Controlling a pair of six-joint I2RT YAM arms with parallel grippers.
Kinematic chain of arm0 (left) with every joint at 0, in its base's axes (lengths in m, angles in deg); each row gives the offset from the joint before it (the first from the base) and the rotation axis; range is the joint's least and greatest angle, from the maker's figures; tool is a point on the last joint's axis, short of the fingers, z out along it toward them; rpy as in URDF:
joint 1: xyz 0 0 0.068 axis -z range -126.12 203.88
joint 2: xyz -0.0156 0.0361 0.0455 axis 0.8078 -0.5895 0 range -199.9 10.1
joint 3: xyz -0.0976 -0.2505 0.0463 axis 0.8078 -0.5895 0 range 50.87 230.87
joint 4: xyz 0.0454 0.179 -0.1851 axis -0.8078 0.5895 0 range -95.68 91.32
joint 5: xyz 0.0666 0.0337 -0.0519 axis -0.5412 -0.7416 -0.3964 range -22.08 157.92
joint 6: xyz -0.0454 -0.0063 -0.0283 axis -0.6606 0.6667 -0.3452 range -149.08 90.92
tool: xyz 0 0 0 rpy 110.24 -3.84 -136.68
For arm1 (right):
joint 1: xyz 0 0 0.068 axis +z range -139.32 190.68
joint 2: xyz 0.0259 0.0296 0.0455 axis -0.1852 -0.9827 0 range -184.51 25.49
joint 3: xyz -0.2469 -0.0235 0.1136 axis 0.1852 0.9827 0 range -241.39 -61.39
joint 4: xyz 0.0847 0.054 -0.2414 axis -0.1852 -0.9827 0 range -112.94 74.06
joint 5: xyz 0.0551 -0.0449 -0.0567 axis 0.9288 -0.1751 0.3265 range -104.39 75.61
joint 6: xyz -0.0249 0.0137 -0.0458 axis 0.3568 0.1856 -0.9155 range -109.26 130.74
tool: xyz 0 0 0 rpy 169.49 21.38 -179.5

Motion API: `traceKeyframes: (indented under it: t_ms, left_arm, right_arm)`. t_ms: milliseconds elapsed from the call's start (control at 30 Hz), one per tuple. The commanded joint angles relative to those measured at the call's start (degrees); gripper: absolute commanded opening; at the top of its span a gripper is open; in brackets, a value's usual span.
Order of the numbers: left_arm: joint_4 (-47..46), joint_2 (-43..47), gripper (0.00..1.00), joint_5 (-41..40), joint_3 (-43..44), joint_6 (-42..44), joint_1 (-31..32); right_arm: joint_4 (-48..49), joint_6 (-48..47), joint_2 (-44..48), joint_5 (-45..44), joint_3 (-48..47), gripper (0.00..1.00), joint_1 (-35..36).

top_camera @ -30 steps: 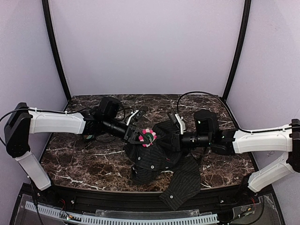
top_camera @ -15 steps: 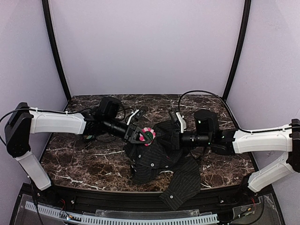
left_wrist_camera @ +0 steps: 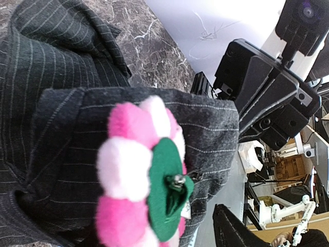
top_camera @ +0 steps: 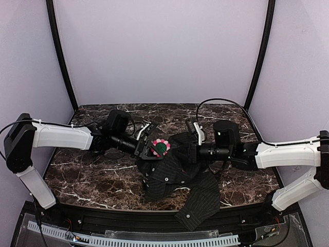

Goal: Remove the brooch from the garment
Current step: Pass from the left arm to the right, then pass from the right arm to the left

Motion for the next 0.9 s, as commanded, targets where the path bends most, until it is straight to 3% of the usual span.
traceKeyframes:
  t_ms: [0,367,533,667,767,867]
  left_arm:
    - [-4.94,3.04,0.6,-1.0,-2.26,-2.67,-1.48]
    - [-18.02,4.38,0.47,2.13,-6.71,-11.27,-4.04]
    - [-20.22,3.86,0.31,3.05,-7.26,-13.21,-4.27]
    - [-21.44,3.15,0.23,3.87,-7.12,-13.99,-4.21]
    - [-21.89,2.89,0.11,4.33,-6.94,-14.32,-4.09]
    - [-15.99,3.43,0.03,3.03,-5.59,-10.01,-3.33]
  right_arm:
    - [2.89,-0.3,1.67,1.18,0.54,0.0,0.53]
    - [2.51,-0.28,1.6,1.37,0.66,0.0,0.55]
    - [2.83,-0.24,1.41,1.2,0.66,0.0,0.53]
    - [2.09,-0.37,1.33,0.21,0.19,0.0,0.53]
    - [1.02,-0.34,1.16,-1.8,-0.51,0.0,0.79]
    - [-1.57,-0.44,-0.01,-4.49,-2.23,0.0,1.32]
